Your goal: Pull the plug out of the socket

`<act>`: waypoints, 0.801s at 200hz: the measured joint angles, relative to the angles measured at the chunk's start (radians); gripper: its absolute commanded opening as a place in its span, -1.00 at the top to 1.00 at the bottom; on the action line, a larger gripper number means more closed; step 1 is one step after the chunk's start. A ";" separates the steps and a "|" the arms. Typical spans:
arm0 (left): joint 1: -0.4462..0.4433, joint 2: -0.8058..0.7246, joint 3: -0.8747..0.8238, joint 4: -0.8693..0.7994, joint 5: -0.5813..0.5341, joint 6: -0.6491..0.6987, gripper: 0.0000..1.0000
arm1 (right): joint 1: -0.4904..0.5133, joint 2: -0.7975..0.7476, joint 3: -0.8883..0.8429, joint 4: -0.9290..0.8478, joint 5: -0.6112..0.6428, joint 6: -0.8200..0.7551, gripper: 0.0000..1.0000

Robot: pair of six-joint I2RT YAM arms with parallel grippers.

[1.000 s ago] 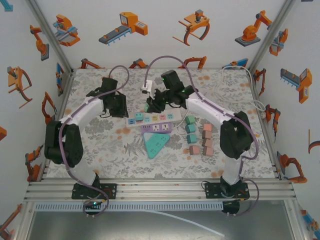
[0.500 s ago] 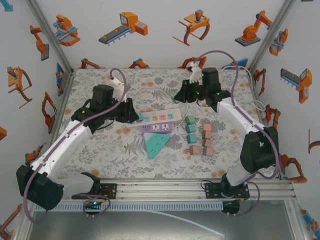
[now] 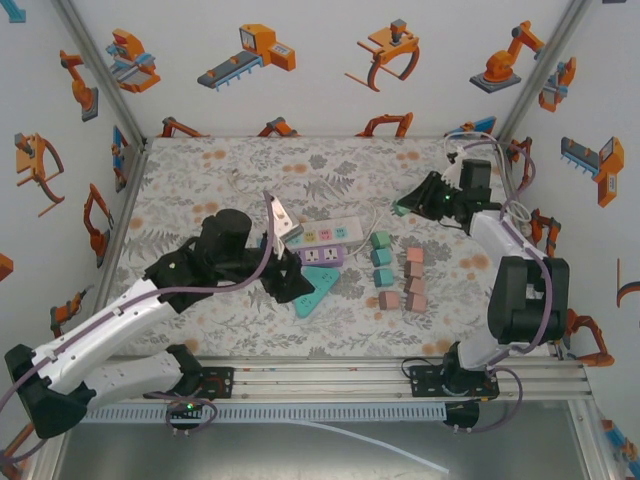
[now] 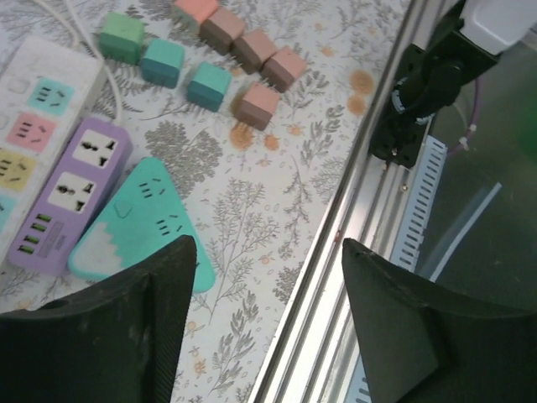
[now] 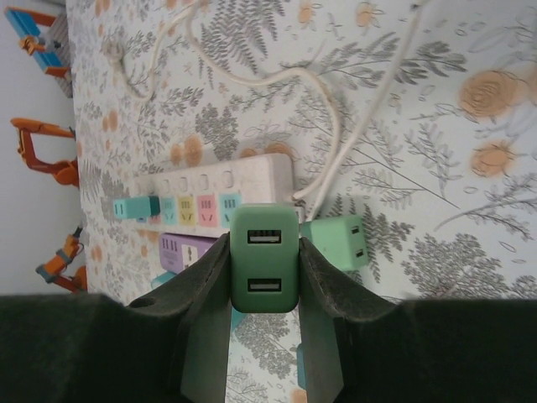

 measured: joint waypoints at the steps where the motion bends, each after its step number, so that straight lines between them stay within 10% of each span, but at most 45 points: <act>1: -0.002 0.000 -0.001 0.002 0.000 0.003 -0.54 | -0.002 0.002 -0.003 0.002 -0.001 0.000 0.84; 45: -0.014 0.021 -0.013 0.086 0.019 0.072 -1.00 | -0.031 0.076 -0.077 0.041 -0.009 0.007 0.80; 160: -0.014 0.049 -0.005 0.163 -0.011 0.150 -0.94 | -0.051 0.165 -0.172 0.171 0.016 0.007 0.60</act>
